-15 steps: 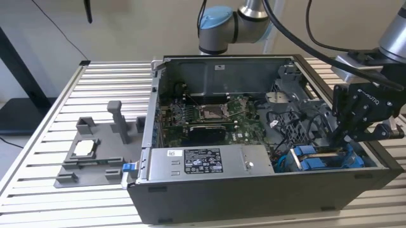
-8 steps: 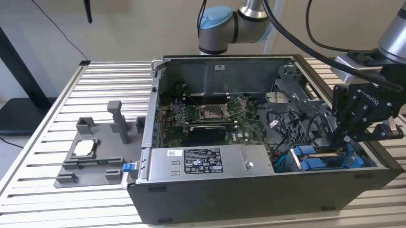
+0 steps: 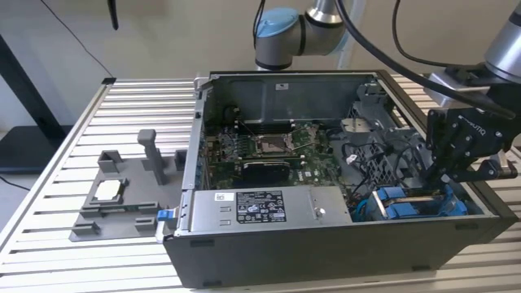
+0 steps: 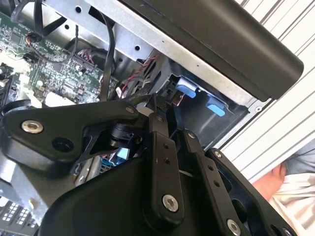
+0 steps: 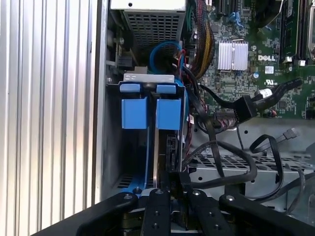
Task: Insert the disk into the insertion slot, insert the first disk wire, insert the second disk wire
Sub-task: 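Insert the first disk wire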
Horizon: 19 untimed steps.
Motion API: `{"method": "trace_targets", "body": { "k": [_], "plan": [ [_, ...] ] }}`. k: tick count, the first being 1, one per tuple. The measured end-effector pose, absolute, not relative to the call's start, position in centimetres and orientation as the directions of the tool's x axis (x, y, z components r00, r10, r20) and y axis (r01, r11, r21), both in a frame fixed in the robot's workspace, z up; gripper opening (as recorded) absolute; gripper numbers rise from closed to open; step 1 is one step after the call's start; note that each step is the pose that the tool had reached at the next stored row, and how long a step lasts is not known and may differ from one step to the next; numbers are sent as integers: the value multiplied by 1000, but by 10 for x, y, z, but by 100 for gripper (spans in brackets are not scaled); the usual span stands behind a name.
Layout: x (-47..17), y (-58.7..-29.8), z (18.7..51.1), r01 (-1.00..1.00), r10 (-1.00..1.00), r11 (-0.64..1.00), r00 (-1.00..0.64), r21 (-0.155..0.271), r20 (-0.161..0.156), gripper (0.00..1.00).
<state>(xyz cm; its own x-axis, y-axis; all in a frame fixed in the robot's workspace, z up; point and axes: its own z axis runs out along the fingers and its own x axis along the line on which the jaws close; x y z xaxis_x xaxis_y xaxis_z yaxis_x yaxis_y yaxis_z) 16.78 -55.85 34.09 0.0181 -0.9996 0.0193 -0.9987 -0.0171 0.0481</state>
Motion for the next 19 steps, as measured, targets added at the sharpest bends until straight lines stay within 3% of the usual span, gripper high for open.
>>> {"method": "trace_targets", "body": {
  "k": [19],
  "plan": [
    [168, -556, 338, -999, -1000, -5, 5, 41, 19, 19]
  ]
}}
